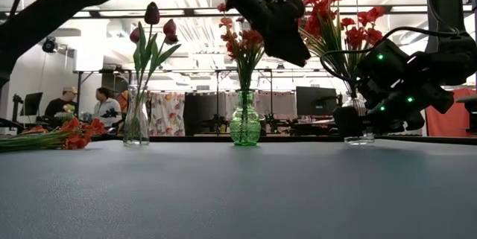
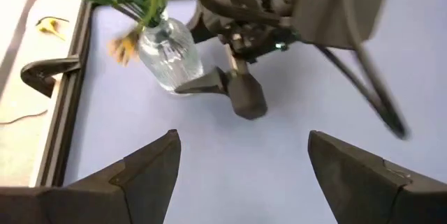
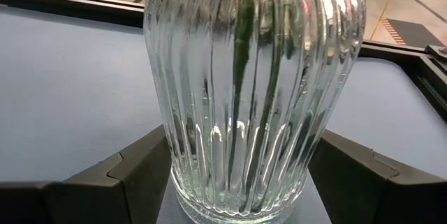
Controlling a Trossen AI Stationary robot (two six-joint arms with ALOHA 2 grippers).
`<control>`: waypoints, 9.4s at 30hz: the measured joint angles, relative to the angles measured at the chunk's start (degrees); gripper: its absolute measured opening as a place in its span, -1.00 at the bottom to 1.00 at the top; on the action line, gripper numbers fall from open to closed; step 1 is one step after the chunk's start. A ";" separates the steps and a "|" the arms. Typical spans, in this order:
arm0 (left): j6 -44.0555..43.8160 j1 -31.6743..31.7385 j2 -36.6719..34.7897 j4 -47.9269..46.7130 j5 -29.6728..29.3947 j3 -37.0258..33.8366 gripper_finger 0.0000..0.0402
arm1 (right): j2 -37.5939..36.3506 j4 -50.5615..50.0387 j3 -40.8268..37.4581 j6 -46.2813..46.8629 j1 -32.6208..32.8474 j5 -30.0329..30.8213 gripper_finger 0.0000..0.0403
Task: Sort flowers into vase by color
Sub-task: Put the red flowers into the right transparent vase, then put the orange flowers into the green vase
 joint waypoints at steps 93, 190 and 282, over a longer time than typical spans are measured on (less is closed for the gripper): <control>-6.01 -11.92 -24.93 -11.02 -6.07 -0.87 0.47 | -13.25 -23.19 -1.75 14.43 8.18 -2.21 0.76; -100.33 -30.31 -39.07 -19.38 -11.17 -88.61 0.08 | -37.81 -63.04 8.35 19.73 35.26 -34.68 0.76; -4.85 -29.40 -22.13 87.72 -31.68 -65.64 -1.00 | -30.53 -10.33 16.63 -33.36 41.34 -28.47 0.62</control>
